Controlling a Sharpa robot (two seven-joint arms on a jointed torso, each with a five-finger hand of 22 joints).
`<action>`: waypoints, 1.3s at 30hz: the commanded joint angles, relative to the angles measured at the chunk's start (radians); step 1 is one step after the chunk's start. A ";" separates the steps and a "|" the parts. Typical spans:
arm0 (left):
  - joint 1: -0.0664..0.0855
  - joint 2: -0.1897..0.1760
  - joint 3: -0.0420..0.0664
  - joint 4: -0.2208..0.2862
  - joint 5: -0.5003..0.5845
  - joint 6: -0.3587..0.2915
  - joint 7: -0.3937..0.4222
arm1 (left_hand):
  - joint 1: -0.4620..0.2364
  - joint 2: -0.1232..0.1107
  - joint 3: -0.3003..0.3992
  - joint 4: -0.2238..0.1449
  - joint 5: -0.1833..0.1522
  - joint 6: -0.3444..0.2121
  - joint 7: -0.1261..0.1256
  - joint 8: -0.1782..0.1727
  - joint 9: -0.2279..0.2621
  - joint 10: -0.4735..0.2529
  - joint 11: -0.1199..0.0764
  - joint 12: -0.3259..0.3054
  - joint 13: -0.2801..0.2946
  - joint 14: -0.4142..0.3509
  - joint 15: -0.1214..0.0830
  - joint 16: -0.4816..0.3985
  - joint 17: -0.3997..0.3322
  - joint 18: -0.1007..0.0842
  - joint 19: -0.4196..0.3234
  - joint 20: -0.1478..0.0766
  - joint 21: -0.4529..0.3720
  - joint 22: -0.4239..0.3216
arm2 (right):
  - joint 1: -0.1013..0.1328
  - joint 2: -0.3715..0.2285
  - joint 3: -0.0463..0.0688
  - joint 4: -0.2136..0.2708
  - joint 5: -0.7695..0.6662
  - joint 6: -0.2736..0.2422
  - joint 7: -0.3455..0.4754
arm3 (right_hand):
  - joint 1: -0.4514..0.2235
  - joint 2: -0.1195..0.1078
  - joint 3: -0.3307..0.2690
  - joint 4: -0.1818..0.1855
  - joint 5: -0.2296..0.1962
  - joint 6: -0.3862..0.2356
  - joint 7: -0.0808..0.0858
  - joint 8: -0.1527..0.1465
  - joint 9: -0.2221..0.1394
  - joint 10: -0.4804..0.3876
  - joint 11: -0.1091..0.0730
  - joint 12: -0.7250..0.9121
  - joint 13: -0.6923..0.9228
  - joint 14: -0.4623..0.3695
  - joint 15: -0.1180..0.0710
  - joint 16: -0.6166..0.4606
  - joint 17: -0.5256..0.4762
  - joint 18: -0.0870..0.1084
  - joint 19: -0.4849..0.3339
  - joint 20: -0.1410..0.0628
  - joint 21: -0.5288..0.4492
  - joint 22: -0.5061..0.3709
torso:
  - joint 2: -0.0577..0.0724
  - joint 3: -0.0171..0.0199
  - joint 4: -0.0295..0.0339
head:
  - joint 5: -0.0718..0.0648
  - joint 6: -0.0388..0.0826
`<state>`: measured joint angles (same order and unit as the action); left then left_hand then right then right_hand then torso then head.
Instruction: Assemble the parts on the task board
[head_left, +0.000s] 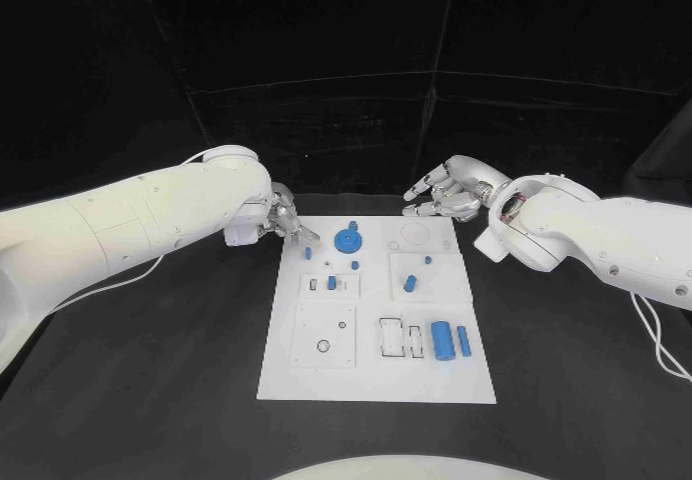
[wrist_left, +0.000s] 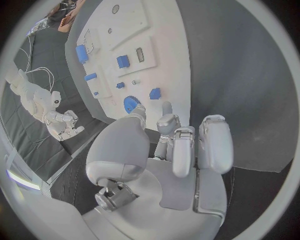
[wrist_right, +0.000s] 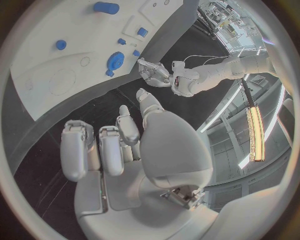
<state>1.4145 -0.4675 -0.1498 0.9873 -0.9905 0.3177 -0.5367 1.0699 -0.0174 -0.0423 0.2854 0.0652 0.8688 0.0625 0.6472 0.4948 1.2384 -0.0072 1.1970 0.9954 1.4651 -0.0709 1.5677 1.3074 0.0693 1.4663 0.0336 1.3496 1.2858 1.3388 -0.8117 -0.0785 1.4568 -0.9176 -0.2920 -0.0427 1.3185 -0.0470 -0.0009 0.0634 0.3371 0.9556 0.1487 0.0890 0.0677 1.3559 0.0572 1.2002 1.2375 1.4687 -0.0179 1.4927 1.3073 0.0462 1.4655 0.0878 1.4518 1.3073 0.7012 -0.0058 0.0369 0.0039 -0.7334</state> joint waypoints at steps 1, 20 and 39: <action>-0.003 0.009 0.001 -0.013 0.000 0.011 0.032 | 0.002 0.010 -0.007 -0.001 -0.006 0.009 0.000 0.005 -0.001 0.007 -0.002 0.005 0.001 0.106 -0.002 0.003 0.263 -0.005 0.005 0.002 0.006 0.002 | 0.002 0.002 0.001 0.001 -0.002 0.007 0.004 | -0.009 0.002 -0.004 0.002 0.002 0.000 -0.001 0.005 0.000 0.002 0.001 0.001 0.001 0.073 -0.001 -0.005 0.135 0.007 -0.004 -0.002 -0.003 0.000 | 0.000 0.0008 0.0003 | -0.001 -0.002; -0.018 0.033 0.001 -0.038 -0.002 0.029 0.046 | 0.049 0.028 -0.016 -0.020 -0.007 0.014 -0.003 0.009 -0.010 0.007 -0.004 0.005 -0.001 0.106 -0.004 0.003 0.263 -0.006 0.007 0.000 0.007 0.006 | 0.002 0.005 0.001 -0.001 -0.002 0.008 0.004 | -0.009 0.002 -0.004 0.002 0.002 0.000 -0.001 0.005 0.000 0.002 0.001 0.001 0.001 0.073 -0.001 -0.005 0.135 0.007 -0.004 -0.002 -0.003 0.000 | -0.001 0.0011 0.0011 | -0.004 -0.005; -0.025 0.040 0.000 -0.048 -0.009 0.048 0.038 | 0.080 0.042 -0.016 -0.038 -0.006 0.017 -0.003 0.012 -0.015 0.006 -0.005 0.005 -0.003 0.106 -0.004 0.003 0.263 -0.006 0.007 -0.001 0.007 0.008 | 0.002 0.006 0.001 -0.003 -0.002 0.009 0.004 | -0.008 0.003 -0.004 0.002 0.004 0.000 -0.001 0.005 0.000 0.003 0.001 0.001 0.002 0.073 -0.001 -0.005 0.135 0.007 -0.004 -0.002 -0.003 0.000 | -0.002 0.0016 0.0014 | -0.004 -0.009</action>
<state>1.3883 -0.4293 -0.1505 0.9400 -0.9938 0.3509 -0.5027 1.1409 0.0274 -0.0573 0.2535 0.0615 0.8792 0.0590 0.6547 0.4806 1.2418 -0.0108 1.1969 0.9942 1.4651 -0.0710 1.5677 1.3074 0.0692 1.4662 0.0335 1.3535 1.2931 1.3388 -0.8062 -0.0785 1.4530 -0.9178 -0.2888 -0.0426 1.3185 -0.0470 -0.0009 0.0634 0.3371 0.9556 0.1487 0.0890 0.0677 1.3559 0.0572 1.2002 1.2376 1.4687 -0.0179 1.4927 1.3079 0.0462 1.4655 0.0878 1.4518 1.3073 0.6993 -0.0047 0.0385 -0.0017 -0.7430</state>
